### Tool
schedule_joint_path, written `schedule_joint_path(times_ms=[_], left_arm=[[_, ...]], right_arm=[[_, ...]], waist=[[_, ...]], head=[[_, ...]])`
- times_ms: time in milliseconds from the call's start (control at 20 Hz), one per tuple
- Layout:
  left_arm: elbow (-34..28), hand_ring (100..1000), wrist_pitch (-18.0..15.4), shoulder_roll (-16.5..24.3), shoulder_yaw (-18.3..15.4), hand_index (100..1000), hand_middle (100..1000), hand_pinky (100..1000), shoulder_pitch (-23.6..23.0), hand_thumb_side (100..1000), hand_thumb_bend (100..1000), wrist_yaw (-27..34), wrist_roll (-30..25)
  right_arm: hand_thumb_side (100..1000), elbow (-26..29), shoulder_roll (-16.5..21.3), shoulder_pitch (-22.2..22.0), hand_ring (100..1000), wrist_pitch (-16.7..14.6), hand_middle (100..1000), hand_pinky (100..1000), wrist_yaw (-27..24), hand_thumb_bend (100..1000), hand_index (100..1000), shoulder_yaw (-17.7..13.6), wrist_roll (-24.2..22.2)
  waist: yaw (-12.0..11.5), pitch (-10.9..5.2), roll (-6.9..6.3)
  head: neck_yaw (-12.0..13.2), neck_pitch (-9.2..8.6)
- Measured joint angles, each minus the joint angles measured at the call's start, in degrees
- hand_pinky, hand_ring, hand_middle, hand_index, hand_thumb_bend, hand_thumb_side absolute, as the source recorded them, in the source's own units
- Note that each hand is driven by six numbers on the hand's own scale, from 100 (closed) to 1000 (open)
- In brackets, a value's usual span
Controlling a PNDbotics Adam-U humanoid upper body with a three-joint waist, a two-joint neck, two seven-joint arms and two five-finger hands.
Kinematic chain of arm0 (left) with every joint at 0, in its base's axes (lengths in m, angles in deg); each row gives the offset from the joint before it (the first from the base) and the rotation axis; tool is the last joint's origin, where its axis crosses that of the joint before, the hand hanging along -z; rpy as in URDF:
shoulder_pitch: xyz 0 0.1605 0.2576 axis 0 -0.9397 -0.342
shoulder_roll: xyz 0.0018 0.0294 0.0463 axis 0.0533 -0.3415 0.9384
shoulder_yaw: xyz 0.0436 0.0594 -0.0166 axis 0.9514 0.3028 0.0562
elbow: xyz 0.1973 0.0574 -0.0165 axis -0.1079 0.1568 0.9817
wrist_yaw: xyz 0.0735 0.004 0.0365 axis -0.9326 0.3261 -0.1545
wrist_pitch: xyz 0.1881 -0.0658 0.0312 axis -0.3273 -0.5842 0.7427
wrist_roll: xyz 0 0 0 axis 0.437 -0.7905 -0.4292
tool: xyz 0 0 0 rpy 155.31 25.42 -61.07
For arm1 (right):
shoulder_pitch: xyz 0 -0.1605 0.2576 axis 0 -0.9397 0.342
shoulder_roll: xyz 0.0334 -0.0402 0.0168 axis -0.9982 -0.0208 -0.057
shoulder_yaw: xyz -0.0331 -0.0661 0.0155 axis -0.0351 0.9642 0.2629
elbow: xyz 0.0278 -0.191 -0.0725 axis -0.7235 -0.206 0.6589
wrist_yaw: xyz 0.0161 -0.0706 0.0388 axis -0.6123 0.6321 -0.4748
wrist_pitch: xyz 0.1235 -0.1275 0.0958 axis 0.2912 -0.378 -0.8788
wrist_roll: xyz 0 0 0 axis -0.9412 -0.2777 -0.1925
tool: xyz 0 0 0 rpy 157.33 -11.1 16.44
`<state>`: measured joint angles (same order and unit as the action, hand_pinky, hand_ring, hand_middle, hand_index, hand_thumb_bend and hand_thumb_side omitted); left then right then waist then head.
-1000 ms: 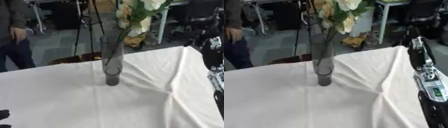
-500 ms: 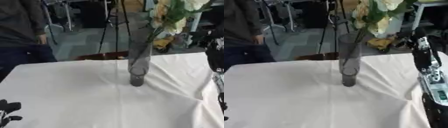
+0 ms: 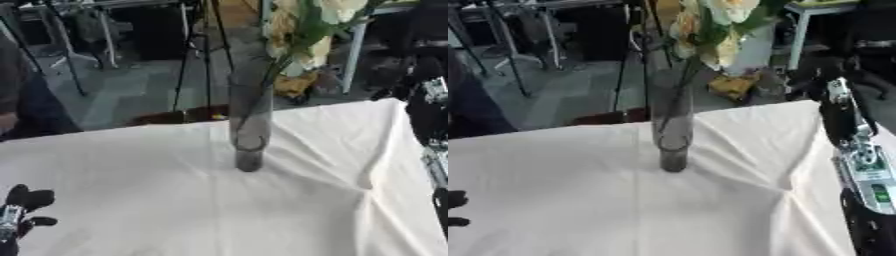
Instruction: Arrange flowers into the vase.
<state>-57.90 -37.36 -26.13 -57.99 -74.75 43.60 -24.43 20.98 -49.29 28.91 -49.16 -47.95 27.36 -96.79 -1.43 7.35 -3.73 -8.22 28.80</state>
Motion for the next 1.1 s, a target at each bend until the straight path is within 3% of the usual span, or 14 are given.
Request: schedule_joint_path(times_ms=[350, 1100], left_arm=[[0.0, 781, -0.1, 0.0, 0.0, 686, 714, 591, 0.6, 1000, 366, -0.2, -0.2], [0.3, 772, -0.4, 0.0, 0.0, 659, 706, 590, 1.5, 1000, 369, -1.2, -0.2]], right_arm=[[988, 0.0, 0.0, -1.5, 788, 0.3, 515, 505, 0.2, 515, 626, -0.5, 0.3], [971, 0.8, -1.0, -2.5, 788, 0.6, 518, 508, 0.4, 520, 627, -1.1, 0.9]], waist=[[3.5, -0.91, -0.09], [2.1, -1.4, -0.07]], head=[[0.1, 0.57], [1.1, 1.97]])
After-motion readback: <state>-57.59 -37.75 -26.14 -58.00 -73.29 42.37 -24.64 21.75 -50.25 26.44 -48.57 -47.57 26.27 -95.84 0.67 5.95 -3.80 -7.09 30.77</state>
